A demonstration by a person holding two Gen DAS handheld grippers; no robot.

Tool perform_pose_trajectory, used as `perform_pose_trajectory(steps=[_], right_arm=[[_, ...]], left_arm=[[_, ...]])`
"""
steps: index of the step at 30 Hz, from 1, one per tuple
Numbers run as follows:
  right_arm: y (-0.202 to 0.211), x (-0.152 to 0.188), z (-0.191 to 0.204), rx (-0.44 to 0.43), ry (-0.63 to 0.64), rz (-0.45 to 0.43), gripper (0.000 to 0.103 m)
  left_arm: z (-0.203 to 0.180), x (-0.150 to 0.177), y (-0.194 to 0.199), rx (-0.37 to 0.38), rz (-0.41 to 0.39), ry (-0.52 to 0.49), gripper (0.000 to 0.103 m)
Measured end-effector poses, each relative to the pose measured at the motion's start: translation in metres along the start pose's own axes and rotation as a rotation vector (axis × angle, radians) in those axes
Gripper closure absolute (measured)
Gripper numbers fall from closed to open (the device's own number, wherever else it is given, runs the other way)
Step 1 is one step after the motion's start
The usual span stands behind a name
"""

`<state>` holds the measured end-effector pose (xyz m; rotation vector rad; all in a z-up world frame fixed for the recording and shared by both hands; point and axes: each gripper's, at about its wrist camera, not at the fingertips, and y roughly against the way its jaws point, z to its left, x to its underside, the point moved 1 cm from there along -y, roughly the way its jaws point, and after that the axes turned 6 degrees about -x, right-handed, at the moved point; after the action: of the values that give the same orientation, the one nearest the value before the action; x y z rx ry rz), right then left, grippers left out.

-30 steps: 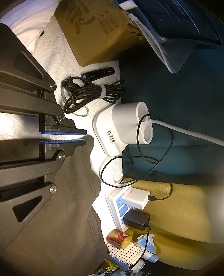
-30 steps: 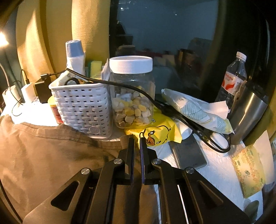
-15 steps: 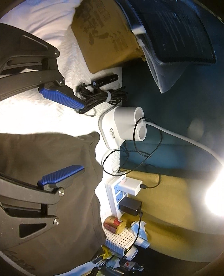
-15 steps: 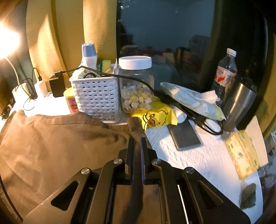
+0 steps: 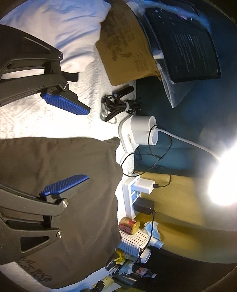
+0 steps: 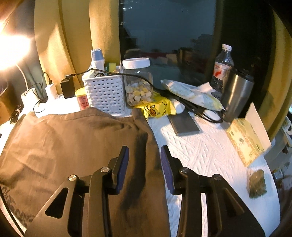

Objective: Fold small clothes

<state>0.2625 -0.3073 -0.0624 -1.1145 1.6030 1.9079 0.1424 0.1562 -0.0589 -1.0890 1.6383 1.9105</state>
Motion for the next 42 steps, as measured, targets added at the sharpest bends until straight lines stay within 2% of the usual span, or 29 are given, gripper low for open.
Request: perform_pose_trajectory(steps=[13,27,33,36,42], right_arm=[[0.034,0.048,-0.015,0.001,-0.075,0.019,0.065],[0.058,0.094,-0.031,-0.023,-0.141,0.054,0.062],[0.064,0.112,-0.034,-0.043,-0.16,0.085,0.05],[0.064,0.122,-0.035,-0.086,-0.19,0.117,0.044],[0.07,0.138,-0.035,-0.111,-0.219,0.133,0.044]], left_arm=[[-0.001,0.038,0.023,0.023,0.043,-0.011,0.035],[-0.004,0.081,0.034,0.008,0.114,-0.013,0.035],[-0.002,0.095,0.035,0.011,0.142,-0.009,0.035],[0.002,0.104,0.032,-0.004,0.168,-0.015,0.035],[0.0,0.111,0.033,0.008,0.188,-0.039,0.035]])
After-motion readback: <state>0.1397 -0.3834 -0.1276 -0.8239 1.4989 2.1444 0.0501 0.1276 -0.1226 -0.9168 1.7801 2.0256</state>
